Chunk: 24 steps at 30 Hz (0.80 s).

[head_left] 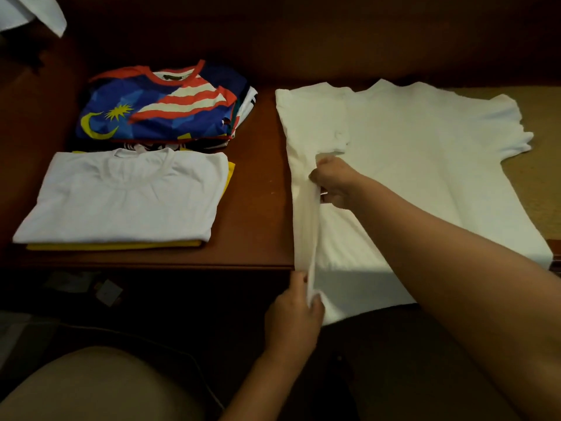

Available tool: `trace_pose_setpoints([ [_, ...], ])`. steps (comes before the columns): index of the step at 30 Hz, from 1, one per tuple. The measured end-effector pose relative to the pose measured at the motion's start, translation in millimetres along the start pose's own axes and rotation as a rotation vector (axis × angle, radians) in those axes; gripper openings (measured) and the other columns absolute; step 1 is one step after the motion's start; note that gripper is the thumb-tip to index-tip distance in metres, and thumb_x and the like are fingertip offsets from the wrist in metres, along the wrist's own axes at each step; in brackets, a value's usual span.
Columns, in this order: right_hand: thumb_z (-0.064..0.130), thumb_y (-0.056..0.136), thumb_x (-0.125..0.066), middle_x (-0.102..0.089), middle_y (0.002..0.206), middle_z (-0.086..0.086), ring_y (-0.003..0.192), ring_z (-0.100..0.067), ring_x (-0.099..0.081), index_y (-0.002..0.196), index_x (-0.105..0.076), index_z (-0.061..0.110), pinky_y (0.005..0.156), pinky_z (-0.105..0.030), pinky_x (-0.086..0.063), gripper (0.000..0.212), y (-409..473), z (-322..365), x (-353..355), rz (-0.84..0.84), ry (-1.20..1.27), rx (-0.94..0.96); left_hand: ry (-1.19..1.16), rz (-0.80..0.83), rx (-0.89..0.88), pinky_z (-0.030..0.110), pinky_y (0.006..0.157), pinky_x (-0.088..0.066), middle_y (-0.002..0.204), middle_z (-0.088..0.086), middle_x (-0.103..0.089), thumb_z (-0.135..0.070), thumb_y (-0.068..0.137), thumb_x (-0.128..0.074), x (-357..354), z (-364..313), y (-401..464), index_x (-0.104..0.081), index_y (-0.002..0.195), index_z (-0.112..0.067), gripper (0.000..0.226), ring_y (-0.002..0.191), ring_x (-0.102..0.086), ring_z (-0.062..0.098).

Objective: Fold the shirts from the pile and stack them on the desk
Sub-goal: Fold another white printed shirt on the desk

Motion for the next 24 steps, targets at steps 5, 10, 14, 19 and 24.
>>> trace_pose_setpoints([
  [5,-0.005,0.086,-0.048,-0.054,0.099,-0.011,0.07,-0.016,-0.05,0.12,-0.051,0.008,0.058,-0.027,-0.041,0.036,-10.3,-35.7,54.4,-0.25,-0.037,0.043,0.008,0.407,-0.075,0.032,0.087,-0.052,0.111,-0.004,-0.061,-0.036,0.092,-0.055,-33.3,-13.5,-15.7,-0.052,0.124,-0.031,0.033,0.1,-0.06,0.016],
  [10,-0.005,0.087,-0.048,-0.058,0.076,-0.009,0.058,-0.018,-0.051,0.094,-0.06,0.015,0.049,-0.025,-0.041,0.024,-72.7,-106.0,70.4,-0.353,0.027,0.118,0.017,0.092,-0.107,0.033,0.079,-0.051,0.098,-0.001,-0.069,-0.034,0.085,-0.047,-0.2,6.1,31.6,-0.068,0.099,-0.022,0.027,0.091,-0.064,0.02],
  [14,-0.009,0.088,-0.046,-0.059,0.073,-0.007,0.059,-0.014,-0.05,0.079,-0.061,0.014,0.044,-0.015,-0.039,0.029,-115.4,-187.1,36.4,-0.27,0.088,-0.042,0.185,-0.138,-0.308,0.039,0.079,-0.047,0.098,0.012,-0.064,-0.018,0.085,-0.046,33.1,1.2,89.7,-0.067,0.1,-0.008,0.028,0.092,-0.057,0.031],
  [19,0.007,0.093,-0.056,-0.055,0.122,0.002,0.113,-0.015,-0.053,0.128,-0.056,0.019,0.097,-0.035,-0.047,0.037,-103.3,-217.5,-0.1,-0.215,0.096,-0.072,0.462,-0.108,-0.507,0.043,0.093,-0.042,0.123,0.01,-0.056,-0.017,0.093,-0.053,32.6,-17.7,144.5,-0.06,0.126,-0.016,0.033,0.115,-0.047,0.03],
  [24,0.007,0.092,-0.059,-0.052,0.112,0.006,0.107,-0.01,-0.049,0.118,-0.057,0.017,0.087,-0.024,-0.04,0.029,-97.1,-211.3,-5.9,-0.167,0.127,-0.014,0.771,0.161,-0.591,0.041,0.108,-0.03,0.154,0.005,-0.028,-0.017,0.098,-0.045,18.0,-26.8,167.4,-0.029,0.148,-0.03,0.054,0.139,-0.027,0.025],
])
Point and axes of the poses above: each hand's wrist, its own y-axis towards the middle knuckle, its own x-axis out of the back of the hand, z = x × y, the point moved 2 cm from there along y, towards the middle knuckle
